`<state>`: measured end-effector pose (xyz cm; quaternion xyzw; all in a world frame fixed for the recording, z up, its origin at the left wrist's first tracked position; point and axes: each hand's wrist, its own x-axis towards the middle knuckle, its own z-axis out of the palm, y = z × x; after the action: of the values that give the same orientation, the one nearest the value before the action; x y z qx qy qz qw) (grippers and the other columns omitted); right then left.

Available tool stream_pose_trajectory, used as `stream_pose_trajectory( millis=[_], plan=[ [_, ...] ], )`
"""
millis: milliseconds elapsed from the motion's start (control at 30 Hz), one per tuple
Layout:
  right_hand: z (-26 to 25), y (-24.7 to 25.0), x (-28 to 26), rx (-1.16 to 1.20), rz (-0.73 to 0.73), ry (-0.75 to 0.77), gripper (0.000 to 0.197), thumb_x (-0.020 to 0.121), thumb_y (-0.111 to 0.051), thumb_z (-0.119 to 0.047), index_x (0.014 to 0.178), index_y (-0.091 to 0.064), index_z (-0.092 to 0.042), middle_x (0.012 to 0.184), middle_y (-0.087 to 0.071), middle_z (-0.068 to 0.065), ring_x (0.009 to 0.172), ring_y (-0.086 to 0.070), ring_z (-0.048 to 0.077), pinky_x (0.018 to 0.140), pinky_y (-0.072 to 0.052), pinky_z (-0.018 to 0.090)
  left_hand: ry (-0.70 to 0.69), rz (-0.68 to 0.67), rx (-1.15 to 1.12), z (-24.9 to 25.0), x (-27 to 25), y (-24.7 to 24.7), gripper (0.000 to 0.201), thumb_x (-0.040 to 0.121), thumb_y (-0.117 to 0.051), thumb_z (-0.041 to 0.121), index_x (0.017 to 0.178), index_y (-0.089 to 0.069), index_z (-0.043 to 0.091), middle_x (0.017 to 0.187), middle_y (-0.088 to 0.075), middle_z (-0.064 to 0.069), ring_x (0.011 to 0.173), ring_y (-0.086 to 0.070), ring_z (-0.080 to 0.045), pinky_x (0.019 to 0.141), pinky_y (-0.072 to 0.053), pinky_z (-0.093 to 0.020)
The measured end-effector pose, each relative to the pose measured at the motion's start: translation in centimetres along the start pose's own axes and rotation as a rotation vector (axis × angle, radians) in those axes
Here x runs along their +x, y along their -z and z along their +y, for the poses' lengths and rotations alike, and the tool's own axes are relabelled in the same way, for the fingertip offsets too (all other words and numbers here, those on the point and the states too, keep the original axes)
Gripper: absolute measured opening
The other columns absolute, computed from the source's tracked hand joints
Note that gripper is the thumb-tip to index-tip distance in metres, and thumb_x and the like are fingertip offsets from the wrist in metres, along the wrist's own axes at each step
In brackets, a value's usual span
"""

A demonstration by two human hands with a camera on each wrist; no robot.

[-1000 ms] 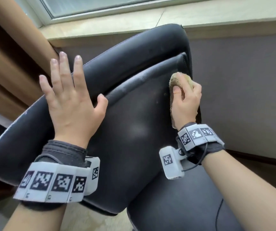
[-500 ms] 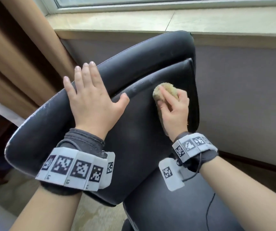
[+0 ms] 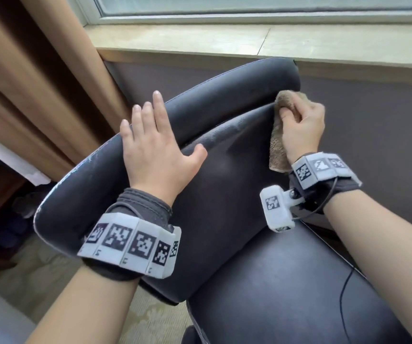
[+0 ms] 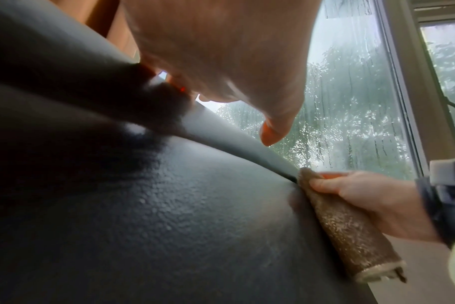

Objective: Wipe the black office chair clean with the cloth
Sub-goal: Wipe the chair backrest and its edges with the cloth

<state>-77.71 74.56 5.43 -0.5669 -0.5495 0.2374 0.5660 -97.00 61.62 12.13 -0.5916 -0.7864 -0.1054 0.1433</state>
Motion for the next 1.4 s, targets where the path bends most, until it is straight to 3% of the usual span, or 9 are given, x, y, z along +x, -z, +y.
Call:
stream_pose_trajectory(
  millis=[100,200,300,500,600,800,967,1200,1400],
  plan=[
    [-2.3,-1.5,-3.1,0.072,-0.119,0.161,0.024,0.087,-0.063,-0.017,0.111,-0.068,-0.017,0.107,-0.044,0.001,0.107,-0.048,0.008,0.100,-0.027,0.004,-0.010,-0.008,0.035,0.0,0.1,0.2,0.102,0.079,-0.047,0.059,0.148,0.002,0.004,0.151,-0.022,-0.017,0.141,-0.016,-0.031,0.112,-0.010,-0.047],
    [-3.6,-2.6,-6.5,0.009,-0.297,0.401,0.025,0.087,-0.062,-0.019,0.110,-0.069,-0.015,0.107,-0.049,0.008,0.105,-0.052,0.023,0.102,-0.036,0.022,-0.014,-0.019,0.028,0.0,0.2,0.4,0.099,0.081,-0.045,0.059,0.149,0.002,0.005,0.152,-0.021,-0.016,0.141,-0.017,-0.030,0.111,-0.012,-0.049],
    [-3.7,-2.3,-7.6,-0.077,-0.390,0.564,0.029,0.087,-0.055,-0.024,0.112,-0.068,-0.015,0.104,-0.050,0.013,0.097,-0.051,0.028,0.096,-0.035,0.017,0.015,-0.018,0.021,-0.7,-0.1,1.0,0.095,0.083,-0.045,0.057,0.149,0.002,0.007,0.156,-0.012,-0.014,0.144,-0.008,-0.028,0.111,-0.010,-0.052],
    [-3.7,-1.3,-4.9,-0.062,-0.160,0.204,0.028,0.087,-0.060,-0.010,0.114,-0.066,-0.012,0.106,-0.040,0.007,0.101,-0.049,0.015,0.094,-0.018,-0.005,0.160,-0.022,0.017,-5.1,-1.5,2.6,0.091,0.085,-0.044,0.054,0.149,0.000,0.006,0.158,-0.002,-0.011,0.145,0.003,-0.023,0.113,-0.003,-0.051],
    [-4.2,-1.8,-5.5,-0.084,-0.153,0.180,0.029,0.088,-0.059,-0.009,0.116,-0.065,-0.013,0.107,-0.035,0.004,0.097,-0.043,0.008,0.092,-0.015,-0.007,0.197,-0.024,-0.003,-7.3,-2.3,3.1,0.089,0.086,-0.042,0.054,0.149,0.000,0.007,0.158,-0.003,-0.009,0.145,0.002,-0.022,0.114,-0.004,-0.049],
    [-5.7,-2.8,-9.3,-0.067,-0.277,0.374,0.026,0.087,-0.060,-0.018,0.112,-0.068,-0.014,0.105,-0.038,0.003,0.098,-0.050,0.016,0.096,-0.026,0.001,0.213,-0.058,-0.054,-8.8,-3.7,2.6,0.089,0.081,-0.033,0.059,0.149,-0.008,0.007,0.157,-0.012,-0.007,0.145,-0.005,-0.022,0.113,-0.008,-0.051],
    [-6.7,-3.3,-11.5,-0.172,-0.473,0.669,0.028,0.086,-0.054,-0.025,0.109,-0.069,-0.017,0.101,-0.051,0.014,0.091,-0.055,0.033,0.082,-0.050,0.033,0.215,-0.065,-0.047,-8.7,-4.0,2.2,0.092,0.078,-0.030,0.060,0.148,-0.011,0.005,0.156,-0.017,-0.007,0.145,-0.008,-0.021,0.112,-0.009,-0.051],
    [-5.4,-3.8,-9.3,-0.165,-0.236,0.491,0.023,0.087,-0.061,-0.015,0.109,-0.069,-0.013,0.104,-0.050,0.018,0.097,-0.054,0.034,0.095,-0.041,0.029,0.205,-0.105,-0.040,-8.7,-3.7,2.3,0.089,0.085,-0.043,0.055,0.148,-0.009,0.003,0.155,-0.019,-0.008,0.144,-0.010,-0.022,0.112,-0.009,-0.049],
    [-6.8,-4.1,-13.5,-0.182,-0.405,0.726,0.025,0.083,-0.061,-0.013,0.106,-0.070,-0.017,0.098,-0.051,0.015,0.087,-0.055,0.033,0.069,-0.052,0.033,0.201,-0.109,-0.036,-8.8,-3.9,2.4,0.089,0.084,-0.045,0.055,0.148,-0.011,0.002,0.155,-0.021,-0.009,0.144,-0.011,-0.024,0.112,-0.011,-0.050]
  ],
)
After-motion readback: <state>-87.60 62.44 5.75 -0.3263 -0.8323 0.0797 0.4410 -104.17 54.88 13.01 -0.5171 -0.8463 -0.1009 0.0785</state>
